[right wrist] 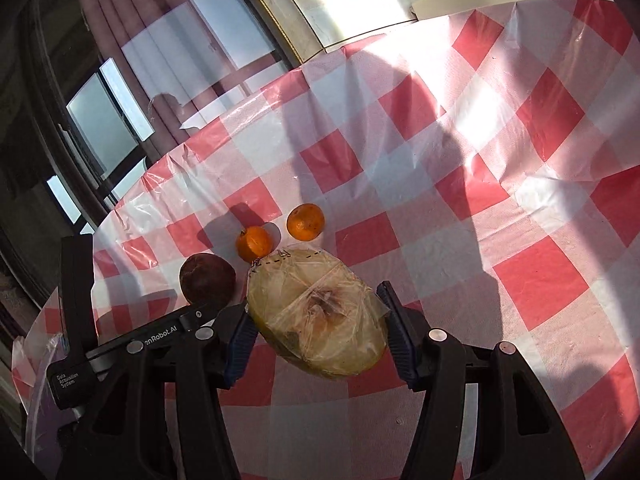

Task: Organize fruits
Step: 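Grasp the large dark red fruit with the left tool, then carry the dark red fruit and wrapped half over the white box with both tools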

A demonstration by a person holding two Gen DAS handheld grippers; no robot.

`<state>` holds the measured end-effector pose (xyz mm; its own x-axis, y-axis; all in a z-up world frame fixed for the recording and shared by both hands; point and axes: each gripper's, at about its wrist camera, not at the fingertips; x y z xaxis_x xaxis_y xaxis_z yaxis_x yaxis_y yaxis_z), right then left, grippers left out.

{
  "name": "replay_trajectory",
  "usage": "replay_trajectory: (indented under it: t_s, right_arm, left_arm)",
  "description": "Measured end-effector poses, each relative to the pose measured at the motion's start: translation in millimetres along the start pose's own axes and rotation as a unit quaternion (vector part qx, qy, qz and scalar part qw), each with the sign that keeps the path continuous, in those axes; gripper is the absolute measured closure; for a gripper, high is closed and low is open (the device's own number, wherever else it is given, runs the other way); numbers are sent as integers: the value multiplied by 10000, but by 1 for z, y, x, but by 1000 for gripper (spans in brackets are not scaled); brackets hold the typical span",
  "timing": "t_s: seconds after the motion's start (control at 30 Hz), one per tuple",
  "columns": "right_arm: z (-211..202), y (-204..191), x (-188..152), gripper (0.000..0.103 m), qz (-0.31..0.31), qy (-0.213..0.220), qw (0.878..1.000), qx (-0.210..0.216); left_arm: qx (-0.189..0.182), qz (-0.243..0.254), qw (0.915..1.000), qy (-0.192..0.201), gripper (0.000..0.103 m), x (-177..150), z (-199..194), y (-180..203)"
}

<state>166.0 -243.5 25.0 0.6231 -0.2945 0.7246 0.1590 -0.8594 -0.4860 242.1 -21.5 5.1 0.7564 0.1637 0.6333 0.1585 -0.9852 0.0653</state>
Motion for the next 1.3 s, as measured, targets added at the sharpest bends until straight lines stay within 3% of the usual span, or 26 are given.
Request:
replay_trajectory:
  t_s: [0.1,0.17,0.23,0.27,0.43,0.6,0.8,1.0,1.3]
  right_arm:
    - [1,0,0,46,-6,-23,10000,-5]
    - [1,1,0,46,2,-27,10000,4]
    - [2,1,-1,46,9,-37,10000,-1]
    - [2,1,-1,46,2,-54,10000,5]
    - [1,2,-1,46,22,-27,10000,69]
    - [1,2,0,46,10,-42,10000,59]
    - [-2,0,-1,46,-30,-10,10000,88]
    - [-2,0,-1,46,-55,-11,9999,93]
    - [1,0,0,46,-100,-56,9998,169]
  left_arm:
    - [354,165,9992,-24,4,18,24,7]
    - [273,150,9993,-199,17,26,37,6]
    - [311,194,9993,-81,38,29,36,6]
    - [300,293,9991,-58,40,28,35,9]
    - [61,263,9996,119,41,4,3,0]
    - [-386,55,9986,370,41,-57,-62,-27]
    - [-609,-147,9969,485,41,-120,-112,-50]
    - [-915,-419,9934,551,41,-132,-121,-64]
    - [-1069,-282,9929,446,41,-130,-118,-56]
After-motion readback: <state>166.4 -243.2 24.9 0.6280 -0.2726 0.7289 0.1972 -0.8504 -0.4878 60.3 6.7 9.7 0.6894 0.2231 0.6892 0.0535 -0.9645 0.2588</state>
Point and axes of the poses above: each gripper's, at about its wrist camera, not at the fingertips, and z roughly the way its jaws point, y to its right, x to its top, and after that the axes turned 3 degrees about x, right-handed
